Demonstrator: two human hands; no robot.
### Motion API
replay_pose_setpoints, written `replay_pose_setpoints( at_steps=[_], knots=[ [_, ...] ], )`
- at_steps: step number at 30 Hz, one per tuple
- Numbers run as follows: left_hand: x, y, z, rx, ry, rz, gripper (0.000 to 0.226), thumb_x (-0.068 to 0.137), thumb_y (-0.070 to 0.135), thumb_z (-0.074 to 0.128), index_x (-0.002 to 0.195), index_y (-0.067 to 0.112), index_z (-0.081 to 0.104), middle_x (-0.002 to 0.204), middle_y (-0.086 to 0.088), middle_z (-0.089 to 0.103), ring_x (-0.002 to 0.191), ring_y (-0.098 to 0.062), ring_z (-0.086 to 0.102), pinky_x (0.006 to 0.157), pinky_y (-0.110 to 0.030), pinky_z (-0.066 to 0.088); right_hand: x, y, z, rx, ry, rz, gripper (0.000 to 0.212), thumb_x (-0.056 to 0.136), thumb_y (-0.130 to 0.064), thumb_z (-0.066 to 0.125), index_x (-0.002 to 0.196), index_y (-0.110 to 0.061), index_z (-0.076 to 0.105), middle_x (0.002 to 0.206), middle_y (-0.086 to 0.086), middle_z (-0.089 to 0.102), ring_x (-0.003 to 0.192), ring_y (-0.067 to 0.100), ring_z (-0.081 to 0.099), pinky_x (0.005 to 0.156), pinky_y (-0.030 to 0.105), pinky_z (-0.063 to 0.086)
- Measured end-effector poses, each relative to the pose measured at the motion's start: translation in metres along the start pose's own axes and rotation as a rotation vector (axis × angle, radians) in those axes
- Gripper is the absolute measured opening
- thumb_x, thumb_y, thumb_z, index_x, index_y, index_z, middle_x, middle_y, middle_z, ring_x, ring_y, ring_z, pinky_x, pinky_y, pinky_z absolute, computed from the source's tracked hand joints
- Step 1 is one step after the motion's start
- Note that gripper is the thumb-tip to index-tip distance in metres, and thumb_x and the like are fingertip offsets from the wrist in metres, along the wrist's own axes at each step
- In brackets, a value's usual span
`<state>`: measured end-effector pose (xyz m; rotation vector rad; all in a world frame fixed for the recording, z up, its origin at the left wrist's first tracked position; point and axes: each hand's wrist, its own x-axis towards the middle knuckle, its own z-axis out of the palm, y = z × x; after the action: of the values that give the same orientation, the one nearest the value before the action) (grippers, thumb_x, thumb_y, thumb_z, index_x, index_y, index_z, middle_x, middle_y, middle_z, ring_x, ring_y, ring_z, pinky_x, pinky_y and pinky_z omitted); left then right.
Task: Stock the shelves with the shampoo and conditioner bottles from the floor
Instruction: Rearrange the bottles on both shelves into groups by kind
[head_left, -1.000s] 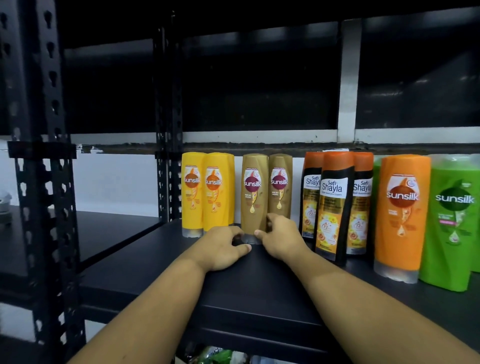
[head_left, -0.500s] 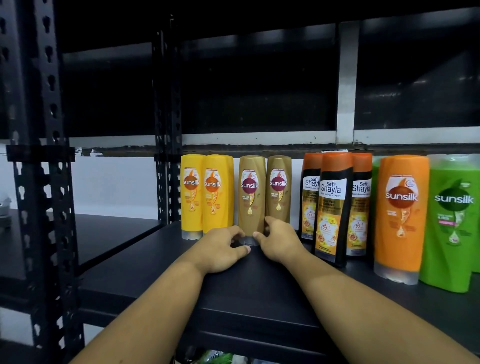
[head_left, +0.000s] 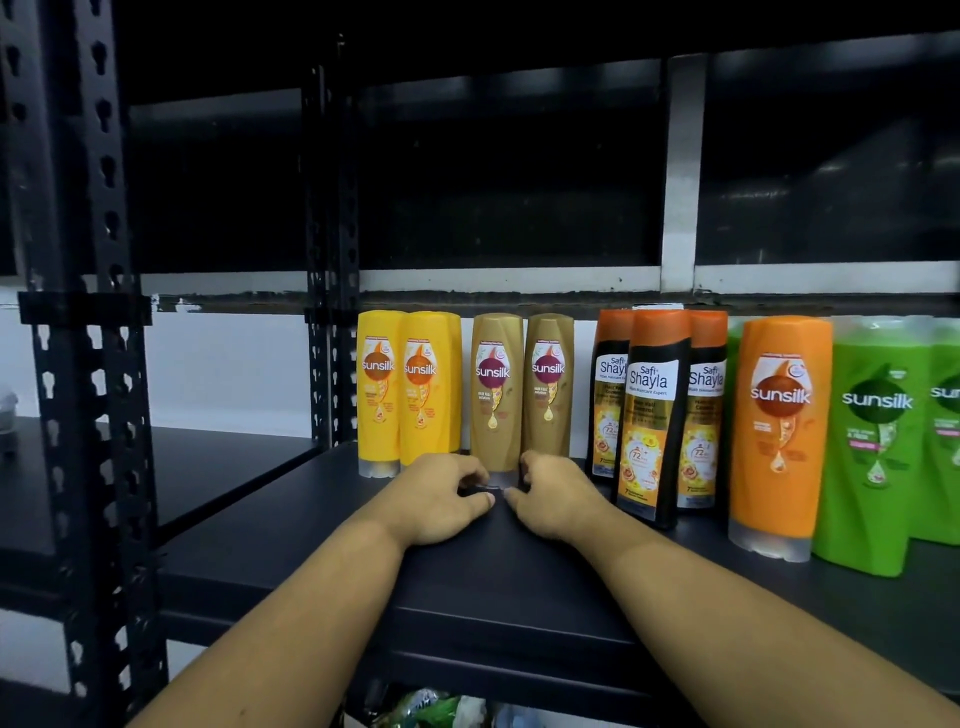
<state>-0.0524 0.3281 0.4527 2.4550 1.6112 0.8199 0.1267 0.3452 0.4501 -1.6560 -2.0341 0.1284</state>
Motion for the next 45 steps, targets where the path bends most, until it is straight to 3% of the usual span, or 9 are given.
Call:
replay_pose_setpoints(
  at_steps=[7,12,15,18,22,25,33,39,45],
  knots=[
    [-0.011,0.033,-0.003,0.07,-0.11,0.066,0.034,0.097,0.041,0.063,0.127,0.026,0.068,0.125,0.011,0.067,0.117,-0.011,0.06,0.097,-0.026,0.047,-0.076,0.012,-0.045,-0.101,-0.196,-0.114,0.058,0.103,-0.049,0.045,0.152,-0.018,0.042,0.153,0.005,0.047,0.139,0.023,0.045,0.112,0.034,0.039],
    [-0.023,0.094,0.017,0.073,-0.318,0.117,0.049,0.102,0.05,0.051,0.147,0.03,0.052,0.154,0.01,0.049,0.14,-0.013,0.044,0.118,-0.035,0.034,-0.134,0.049,-0.086,-0.065,-0.198,-0.087,0.058,0.099,-0.054,0.052,0.15,-0.025,0.047,0.153,-0.004,0.048,0.139,0.015,0.045,0.11,0.025,0.034],
    [-0.027,0.123,0.03,0.048,-0.307,0.157,0.053,0.098,0.057,0.053,0.146,0.034,0.053,0.154,0.011,0.048,0.141,-0.014,0.044,0.119,-0.038,0.034,-0.162,0.081,-0.102,0.016,-0.032,-0.035,0.037,0.095,-0.04,0.067,0.128,-0.024,0.064,0.125,-0.006,0.068,0.113,0.008,0.062,0.101,0.025,0.047],
    [-0.027,0.154,0.045,-0.011,-0.249,0.2,0.053,0.095,0.056,0.059,0.143,0.035,0.057,0.148,0.011,0.054,0.136,-0.013,0.049,0.112,-0.032,0.04,-0.18,0.113,-0.114,0.316,0.264,0.097,0.013,0.089,-0.02,0.074,0.1,-0.019,0.068,0.093,-0.001,0.071,0.086,0.015,0.067,0.082,0.029,0.054],
    [-0.019,0.2,0.062,-0.146,-0.144,0.184,0.041,0.095,0.049,0.064,0.131,0.029,0.067,0.127,0.009,0.065,0.118,-0.012,0.059,0.098,-0.025,0.045,-0.182,0.152,-0.133,0.459,0.63,0.319,0.043,0.087,-0.027,0.077,0.122,-0.023,0.052,0.118,0.0,0.056,0.105,0.019,0.059,0.095,0.037,0.051],
    [-0.006,0.224,0.076,-0.246,-0.033,0.11,0.034,0.092,0.047,0.069,0.116,0.024,0.066,0.11,0.006,0.066,0.105,-0.014,0.062,0.095,-0.032,0.051,-0.177,0.165,-0.14,0.654,0.546,0.357,0.071,0.091,-0.029,0.074,0.149,-0.022,0.033,0.135,-0.001,0.049,0.123,0.019,0.051,0.109,0.043,0.044],
    [0.005,0.231,0.093,-0.36,0.196,-0.027,0.053,0.085,0.05,0.076,0.125,0.027,0.051,0.097,0.006,0.067,0.09,-0.015,0.063,0.076,-0.033,0.048,-0.164,0.174,-0.133,0.57,0.41,0.235,0.061,0.1,-0.014,0.06,0.152,-0.03,0.034,0.13,-0.015,0.051,0.123,0.011,0.052,0.11,0.038,0.045],
    [0.003,0.225,0.092,-0.211,0.158,-0.041,0.055,0.088,0.059,0.067,0.129,0.024,0.057,0.099,0.003,0.068,0.095,-0.02,0.063,0.074,-0.031,0.045,-0.159,0.172,-0.134,0.527,0.39,0.259,0.039,0.1,-0.011,0.052,0.137,-0.021,0.055,0.127,-0.003,0.064,0.11,0.013,0.06,0.097,0.027,0.048],
    [-0.003,0.206,0.081,0.015,-0.042,0.087,0.035,0.092,0.058,0.062,0.111,0.03,0.067,0.091,0.01,0.066,0.088,-0.011,0.062,0.078,-0.034,0.055,-0.139,0.189,-0.141,0.46,0.596,0.368,0.04,0.097,-0.019,0.061,0.136,-0.014,0.053,0.13,0.006,0.062,0.119,0.024,0.059,0.104,0.043,0.049]
  ],
)
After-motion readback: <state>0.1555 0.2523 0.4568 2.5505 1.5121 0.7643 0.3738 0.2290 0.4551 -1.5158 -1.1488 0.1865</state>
